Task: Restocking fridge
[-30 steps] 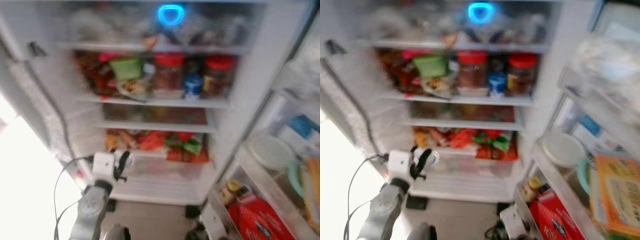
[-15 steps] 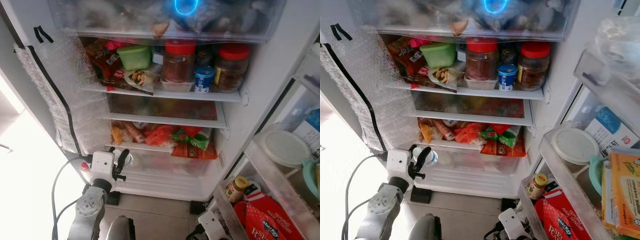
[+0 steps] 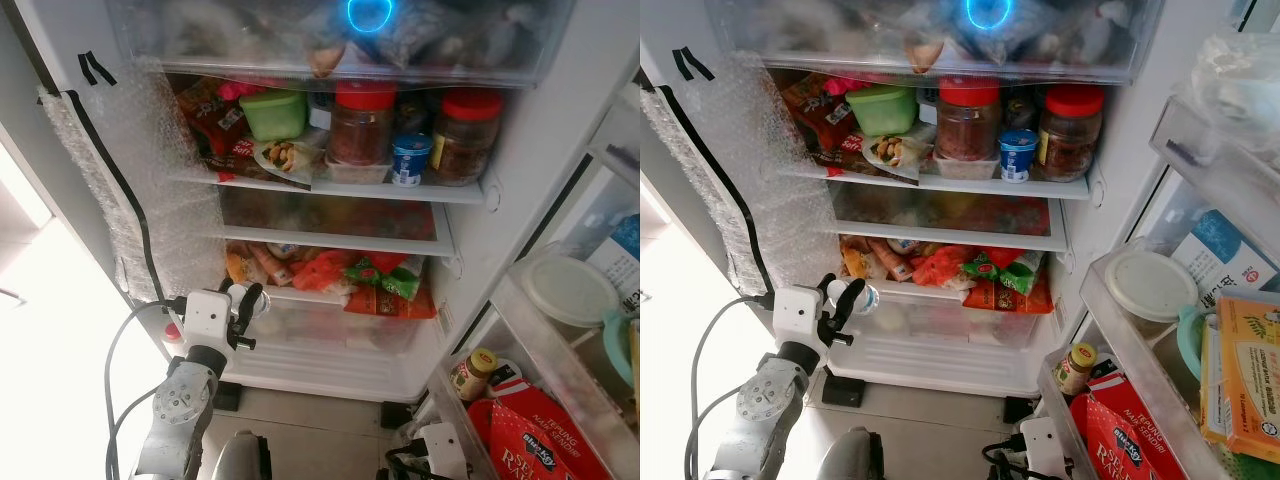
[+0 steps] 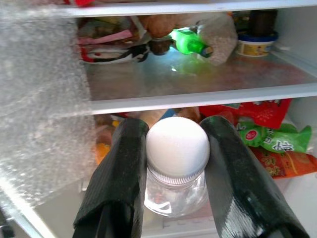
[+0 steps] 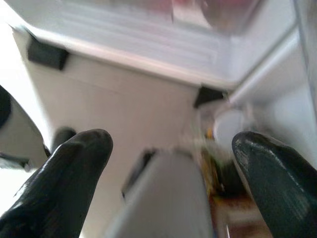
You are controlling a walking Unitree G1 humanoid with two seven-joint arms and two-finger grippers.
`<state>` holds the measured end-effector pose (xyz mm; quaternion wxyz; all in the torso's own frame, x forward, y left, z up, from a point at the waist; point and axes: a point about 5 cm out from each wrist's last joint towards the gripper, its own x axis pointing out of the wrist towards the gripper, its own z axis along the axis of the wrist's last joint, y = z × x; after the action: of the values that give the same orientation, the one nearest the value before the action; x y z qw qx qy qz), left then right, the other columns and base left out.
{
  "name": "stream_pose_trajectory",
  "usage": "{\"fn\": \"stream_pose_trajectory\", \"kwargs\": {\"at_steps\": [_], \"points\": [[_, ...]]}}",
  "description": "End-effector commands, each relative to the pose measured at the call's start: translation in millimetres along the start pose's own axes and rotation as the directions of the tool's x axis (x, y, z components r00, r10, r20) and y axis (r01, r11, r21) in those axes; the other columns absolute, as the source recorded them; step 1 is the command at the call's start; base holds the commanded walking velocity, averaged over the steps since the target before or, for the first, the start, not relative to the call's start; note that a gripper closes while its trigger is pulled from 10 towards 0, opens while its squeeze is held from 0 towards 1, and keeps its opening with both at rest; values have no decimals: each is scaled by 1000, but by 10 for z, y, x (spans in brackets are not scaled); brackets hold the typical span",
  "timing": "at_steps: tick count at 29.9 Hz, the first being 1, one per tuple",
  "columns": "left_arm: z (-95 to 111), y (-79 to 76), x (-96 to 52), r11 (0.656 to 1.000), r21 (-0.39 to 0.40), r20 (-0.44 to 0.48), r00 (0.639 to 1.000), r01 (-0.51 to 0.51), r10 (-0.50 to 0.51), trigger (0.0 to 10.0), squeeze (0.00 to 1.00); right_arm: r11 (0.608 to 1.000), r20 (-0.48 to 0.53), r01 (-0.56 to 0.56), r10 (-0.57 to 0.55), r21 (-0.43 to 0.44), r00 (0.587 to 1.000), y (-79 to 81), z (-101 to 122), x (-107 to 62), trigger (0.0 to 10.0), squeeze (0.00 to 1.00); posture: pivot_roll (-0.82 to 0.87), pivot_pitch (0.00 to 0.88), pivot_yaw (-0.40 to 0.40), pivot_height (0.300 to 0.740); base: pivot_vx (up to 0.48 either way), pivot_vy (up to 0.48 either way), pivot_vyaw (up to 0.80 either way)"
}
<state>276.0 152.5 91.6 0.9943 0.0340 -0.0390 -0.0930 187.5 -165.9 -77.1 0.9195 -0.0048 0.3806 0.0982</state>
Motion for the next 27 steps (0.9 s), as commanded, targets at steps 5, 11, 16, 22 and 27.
{"fn": "stream_pose_trajectory", "kwargs": {"at_steps": [5,11,16,22,27], "points": [[77,-9,6,1000,15,25,1000,8,-9,10000,0,1000,143,-24,27,-17,989,4,354,80,10000,0,38,69,-2,648,0,0,0],[78,-22,13,1000,14,25,1000,13,-13,10000,0,999,145,-35,36,-14,989,18,376,89,10000,0,39,69,-1,648,0,0,0],[80,-38,24,1000,13,24,1000,17,-18,10000,0,998,132,-50,54,-33,990,51,378,101,10000,0,42,69,-3,648,0,0,0],[80,-33,16,1000,12,24,1000,15,-16,10000,0,998,113,-49,53,-39,992,45,331,91,10000,0,41,71,-3,648,0,0,0],[86,-40,23,1000,10,25,1000,18,-18,10000,0,998,89,-46,49,-40,995,28,270,74,10000,0,41,70,-4,648,0,0,0]]}}
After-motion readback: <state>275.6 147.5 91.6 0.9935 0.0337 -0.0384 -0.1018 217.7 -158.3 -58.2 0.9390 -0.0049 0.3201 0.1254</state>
